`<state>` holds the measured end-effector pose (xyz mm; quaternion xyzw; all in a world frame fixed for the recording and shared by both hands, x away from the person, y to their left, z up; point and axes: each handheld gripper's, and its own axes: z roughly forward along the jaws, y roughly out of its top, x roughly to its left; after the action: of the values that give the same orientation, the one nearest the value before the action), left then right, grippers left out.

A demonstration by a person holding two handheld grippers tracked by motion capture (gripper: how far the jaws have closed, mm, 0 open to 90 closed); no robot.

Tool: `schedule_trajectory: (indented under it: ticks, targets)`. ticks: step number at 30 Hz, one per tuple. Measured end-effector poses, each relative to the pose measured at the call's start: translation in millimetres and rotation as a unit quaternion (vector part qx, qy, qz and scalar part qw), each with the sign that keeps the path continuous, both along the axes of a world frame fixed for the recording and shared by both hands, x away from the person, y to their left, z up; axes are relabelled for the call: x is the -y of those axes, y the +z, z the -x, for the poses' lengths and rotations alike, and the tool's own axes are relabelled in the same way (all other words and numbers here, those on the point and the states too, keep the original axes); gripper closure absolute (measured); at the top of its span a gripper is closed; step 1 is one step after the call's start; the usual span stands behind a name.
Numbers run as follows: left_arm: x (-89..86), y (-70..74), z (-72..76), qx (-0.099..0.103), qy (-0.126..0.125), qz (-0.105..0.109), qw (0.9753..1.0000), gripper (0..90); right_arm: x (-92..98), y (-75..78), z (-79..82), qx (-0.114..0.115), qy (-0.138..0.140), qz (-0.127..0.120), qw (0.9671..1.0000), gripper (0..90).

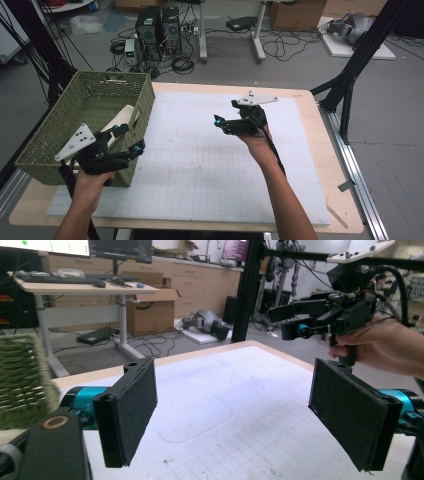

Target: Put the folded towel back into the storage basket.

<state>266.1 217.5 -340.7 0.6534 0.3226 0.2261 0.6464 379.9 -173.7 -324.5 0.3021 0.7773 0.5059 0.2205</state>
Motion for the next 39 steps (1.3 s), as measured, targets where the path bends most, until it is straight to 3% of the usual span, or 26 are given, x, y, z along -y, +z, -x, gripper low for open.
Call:
schedule_trajectory:
  ticks: [6,16,20,27,33,39]
  targets:
    - [22.2,-4.2,-4.4,-0.007,-0.024,-0.017,0.9995,19.9,33.1,-12.6,18.3,0.003,-0.026,-0.003,0.9997,17.9]
    - [49.3,-16.4,-13.3,-0.020,-0.044,-0.031,0.9984,20.2,89.5,-38.5,52.3,0.006,-0.078,-0.011,0.9969,17.9]
    - [60.6,-25.2,-16.5,-0.019,-0.048,-0.040,0.9979,20.6,101.9,-50.1,67.7,0.012,-0.095,0.007,0.9953,17.9]
    - [75.2,-44.7,-22.6,-0.020,-0.058,-0.055,0.9966,20.2,119.3,-73.2,92.6,0.025,-0.130,0.015,0.9911,17.9]
    - [83.1,-66.2,-27.6,-0.040,-0.055,-0.058,0.9960,17.7,130.0,-80.8,102.7,0.024,-0.142,0.019,0.9895,17.9]
    - [85.6,-75.3,-28.8,-0.046,-0.049,-0.054,0.9963,17.8,138.5,-87.3,108.6,0.016,-0.153,0.014,0.9879,18.0]
